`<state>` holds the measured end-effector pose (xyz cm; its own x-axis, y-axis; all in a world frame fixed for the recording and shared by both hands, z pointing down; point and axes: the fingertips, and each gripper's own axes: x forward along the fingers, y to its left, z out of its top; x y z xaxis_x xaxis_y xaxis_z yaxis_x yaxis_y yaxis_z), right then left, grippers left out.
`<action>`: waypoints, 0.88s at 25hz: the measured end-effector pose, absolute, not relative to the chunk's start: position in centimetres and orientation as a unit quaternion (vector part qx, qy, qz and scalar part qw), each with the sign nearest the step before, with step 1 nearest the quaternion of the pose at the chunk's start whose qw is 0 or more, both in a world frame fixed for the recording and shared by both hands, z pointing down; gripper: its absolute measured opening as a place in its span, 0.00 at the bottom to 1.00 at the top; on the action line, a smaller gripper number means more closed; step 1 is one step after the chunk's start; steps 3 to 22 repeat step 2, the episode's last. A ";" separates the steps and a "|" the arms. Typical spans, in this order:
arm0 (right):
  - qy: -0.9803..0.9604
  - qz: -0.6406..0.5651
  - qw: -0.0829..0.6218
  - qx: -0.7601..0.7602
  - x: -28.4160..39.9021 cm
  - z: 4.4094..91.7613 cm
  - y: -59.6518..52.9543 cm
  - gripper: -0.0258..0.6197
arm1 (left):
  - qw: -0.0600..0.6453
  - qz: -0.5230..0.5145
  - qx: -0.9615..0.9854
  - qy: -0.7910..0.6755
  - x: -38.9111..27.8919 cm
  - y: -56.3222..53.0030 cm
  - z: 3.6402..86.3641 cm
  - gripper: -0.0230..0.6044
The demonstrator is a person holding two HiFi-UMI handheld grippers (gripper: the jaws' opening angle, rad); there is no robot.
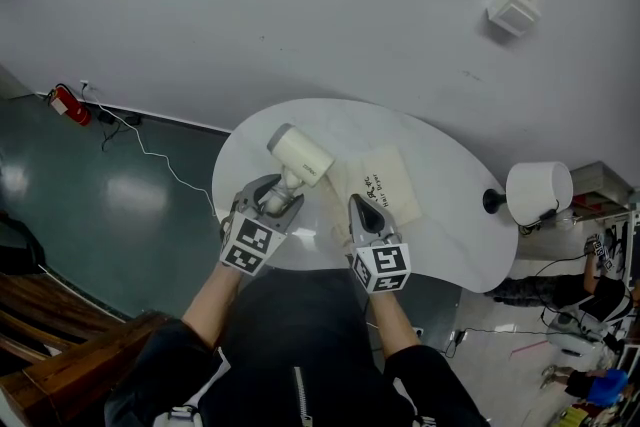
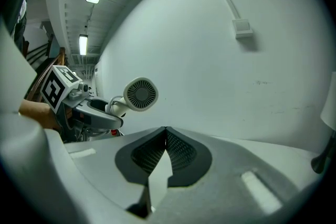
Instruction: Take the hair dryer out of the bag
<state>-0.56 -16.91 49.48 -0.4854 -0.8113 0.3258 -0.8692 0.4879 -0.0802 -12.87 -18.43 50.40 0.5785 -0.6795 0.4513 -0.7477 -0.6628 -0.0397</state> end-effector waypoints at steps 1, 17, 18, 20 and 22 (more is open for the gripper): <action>-0.854 0.118 0.123 0.492 -0.5 49.5 -16.9 0.04 | 0.078 0.219 0.885 -0.403 -12.8 -18.5 50.4 0.39; -0.854 0.119 0.124 0.492 -0.5 49.5 -17.0 0.04 | 0.079 0.219 0.885 -0.402 -12.8 -18.5 50.5 0.39; -0.854 0.119 0.124 0.492 -0.5 49.5 -17.0 0.04 | 0.079 0.219 0.885 -0.402 -12.8 -18.5 50.5 0.39; -0.854 0.119 0.124 0.492 -0.5 49.5 -17.0 0.04 | 0.079 0.219 0.885 -0.402 -12.8 -18.5 50.5 0.39; -0.854 0.119 0.124 0.492 -0.5 49.5 -17.0 0.04 | 0.079 0.219 0.885 -0.402 -12.8 -18.5 50.5 0.39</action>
